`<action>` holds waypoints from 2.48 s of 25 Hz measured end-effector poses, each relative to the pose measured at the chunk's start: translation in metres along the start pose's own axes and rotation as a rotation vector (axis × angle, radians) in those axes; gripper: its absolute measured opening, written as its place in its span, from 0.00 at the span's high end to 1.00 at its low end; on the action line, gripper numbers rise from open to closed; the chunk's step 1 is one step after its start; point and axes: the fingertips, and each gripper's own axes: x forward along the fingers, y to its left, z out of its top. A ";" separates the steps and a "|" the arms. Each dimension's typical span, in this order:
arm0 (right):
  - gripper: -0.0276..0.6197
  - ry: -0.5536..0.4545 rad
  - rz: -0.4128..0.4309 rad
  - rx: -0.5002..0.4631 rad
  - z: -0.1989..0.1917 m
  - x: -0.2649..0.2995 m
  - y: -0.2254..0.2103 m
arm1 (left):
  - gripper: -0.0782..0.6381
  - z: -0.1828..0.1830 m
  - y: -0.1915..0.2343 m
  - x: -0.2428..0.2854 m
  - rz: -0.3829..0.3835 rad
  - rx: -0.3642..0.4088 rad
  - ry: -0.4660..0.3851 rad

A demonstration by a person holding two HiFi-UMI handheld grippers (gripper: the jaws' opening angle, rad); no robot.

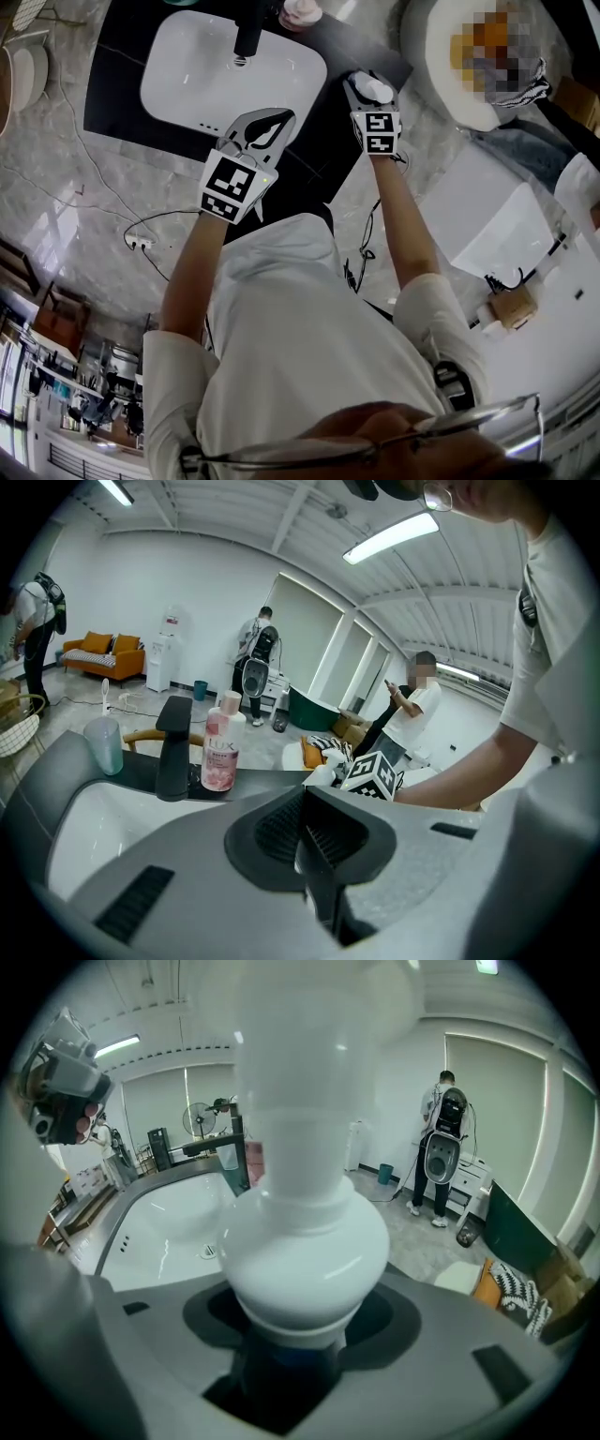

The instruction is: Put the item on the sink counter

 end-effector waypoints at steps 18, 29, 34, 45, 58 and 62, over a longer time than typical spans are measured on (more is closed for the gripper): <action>0.44 -0.077 -0.018 0.048 0.029 -0.039 -0.002 | 0.88 0.008 -0.023 -0.026 0.020 0.079 -0.018; 0.44 -0.141 -0.084 0.116 0.048 -0.112 0.012 | 0.88 0.013 -0.059 -0.060 -0.022 0.196 -0.016; 0.46 -0.160 -0.116 0.135 0.061 -0.151 0.039 | 0.88 0.008 -0.070 -0.085 -0.068 0.228 -0.031; 0.55 -0.190 -0.205 0.205 0.079 -0.233 0.115 | 0.88 -0.007 -0.076 -0.160 -0.176 0.295 -0.053; 0.73 -0.256 -0.307 0.276 0.080 -0.323 0.204 | 0.88 -0.029 -0.072 -0.233 -0.302 0.342 -0.062; 0.80 -0.276 -0.342 0.296 0.067 -0.351 0.217 | 0.88 -0.033 -0.089 -0.245 -0.329 0.356 -0.068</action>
